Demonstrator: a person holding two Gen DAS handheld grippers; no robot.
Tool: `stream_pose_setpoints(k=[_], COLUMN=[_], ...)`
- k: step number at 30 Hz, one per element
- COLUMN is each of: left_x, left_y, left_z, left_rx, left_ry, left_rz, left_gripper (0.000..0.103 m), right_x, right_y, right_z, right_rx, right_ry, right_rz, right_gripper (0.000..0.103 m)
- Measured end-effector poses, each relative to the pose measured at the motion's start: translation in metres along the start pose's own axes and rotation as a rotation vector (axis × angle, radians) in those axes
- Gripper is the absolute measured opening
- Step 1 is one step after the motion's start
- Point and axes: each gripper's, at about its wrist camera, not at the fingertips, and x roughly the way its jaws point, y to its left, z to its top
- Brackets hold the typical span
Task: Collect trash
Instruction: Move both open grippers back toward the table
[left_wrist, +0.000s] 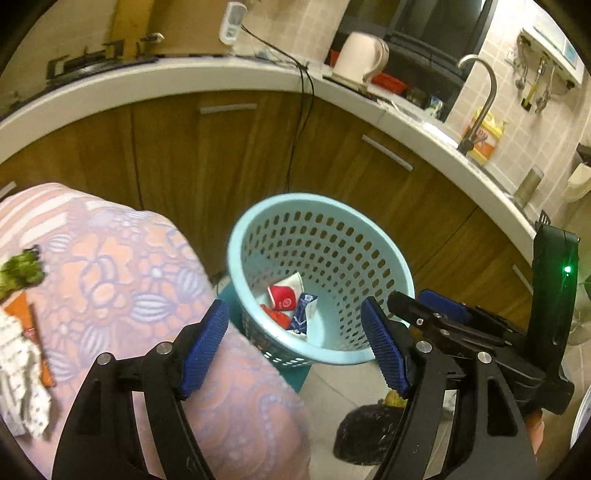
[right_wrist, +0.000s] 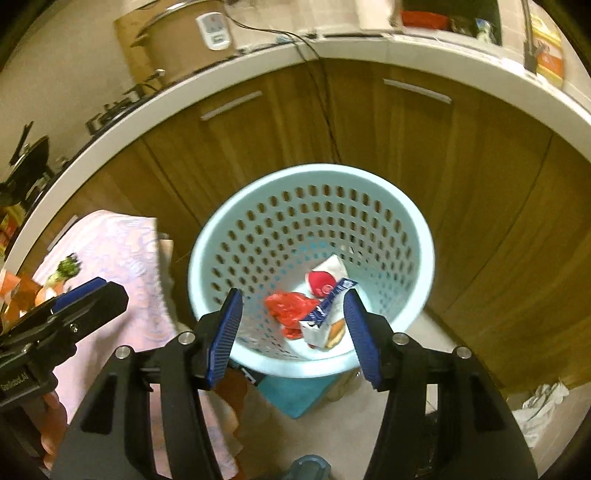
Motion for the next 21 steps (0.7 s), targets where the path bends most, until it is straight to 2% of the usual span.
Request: stream_pose_setpoints(k=[6,11,21], left_x=[-0.049,-0.091,-0.178], left_y=[0.019,0.045,0.112], left_z=[-0.005,-0.010,-0.035], left_rx=[-0.038,-0.086,-0.203], left_ry=[-0.088,-0.160,-0.294], left_rz=[0.037,0.083,0.245], left_gripper=[0.072,0.072,0.072], right_x=[-0.006,-0.013,-0.021], right_y=[0.037,0.084,0.195], right_z=[-0.003,-0.009,-0.029], right_rx=[-0.061,-0.144,-0.353], right_ry=[-0.013,-0.030,-0.035], right_rz=[0.045,0.112,0.272], right_gripper=[0.054,0.053,0.053])
